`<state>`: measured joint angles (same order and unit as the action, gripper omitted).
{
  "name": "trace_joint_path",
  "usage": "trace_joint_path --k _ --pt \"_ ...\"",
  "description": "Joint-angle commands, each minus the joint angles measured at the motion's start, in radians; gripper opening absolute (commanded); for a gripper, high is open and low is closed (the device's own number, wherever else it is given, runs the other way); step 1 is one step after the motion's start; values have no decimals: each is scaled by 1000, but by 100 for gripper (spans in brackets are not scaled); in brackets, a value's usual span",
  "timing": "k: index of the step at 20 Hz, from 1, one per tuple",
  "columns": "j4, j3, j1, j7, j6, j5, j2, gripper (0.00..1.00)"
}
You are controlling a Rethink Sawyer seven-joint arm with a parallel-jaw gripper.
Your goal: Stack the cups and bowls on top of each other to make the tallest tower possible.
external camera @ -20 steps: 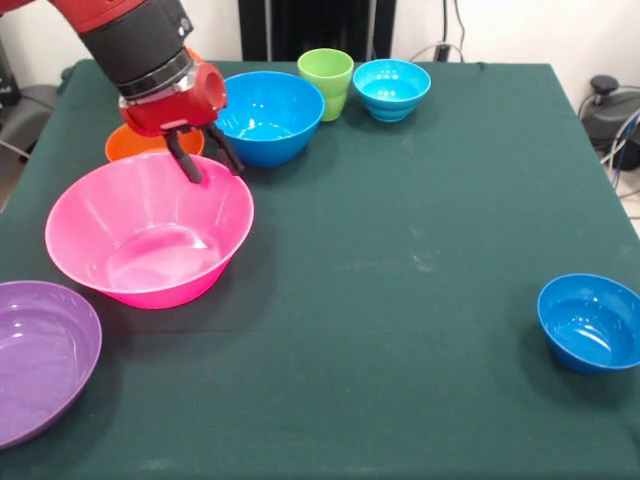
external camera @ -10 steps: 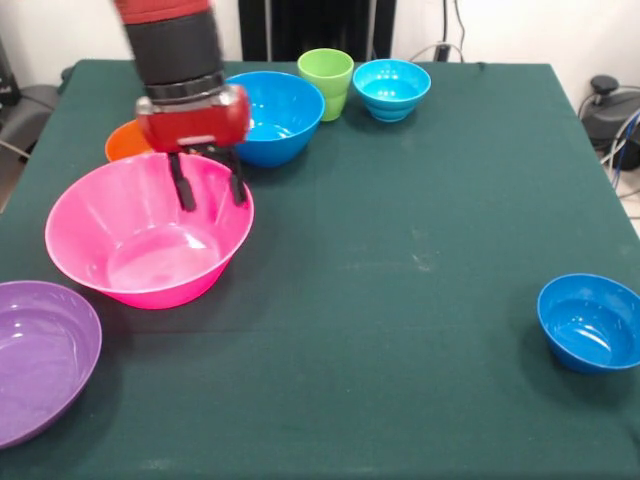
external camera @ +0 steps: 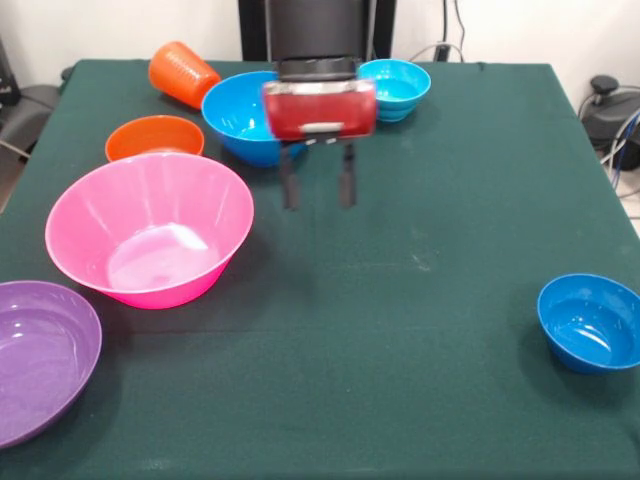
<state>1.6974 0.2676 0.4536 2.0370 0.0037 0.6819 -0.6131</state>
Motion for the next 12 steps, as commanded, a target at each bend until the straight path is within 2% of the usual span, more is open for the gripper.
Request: trace_joint_path --k 1,2,5,7,8,9,12 --pt "63 -286 -156 232 -9 -76 -47 100" --pt "65 -297 -171 235 4 -90 -56 100" --pt "69 -275 -158 211 25 -97 -72 100" --pt "80 -148 -47 139 42 -70 -70 100" --pt "89 -20 58 67 73 -46 -58 100" --pt "86 73 139 2 119 -38 -38 100" --pt "65 258 315 -148 255 -55 17 100"
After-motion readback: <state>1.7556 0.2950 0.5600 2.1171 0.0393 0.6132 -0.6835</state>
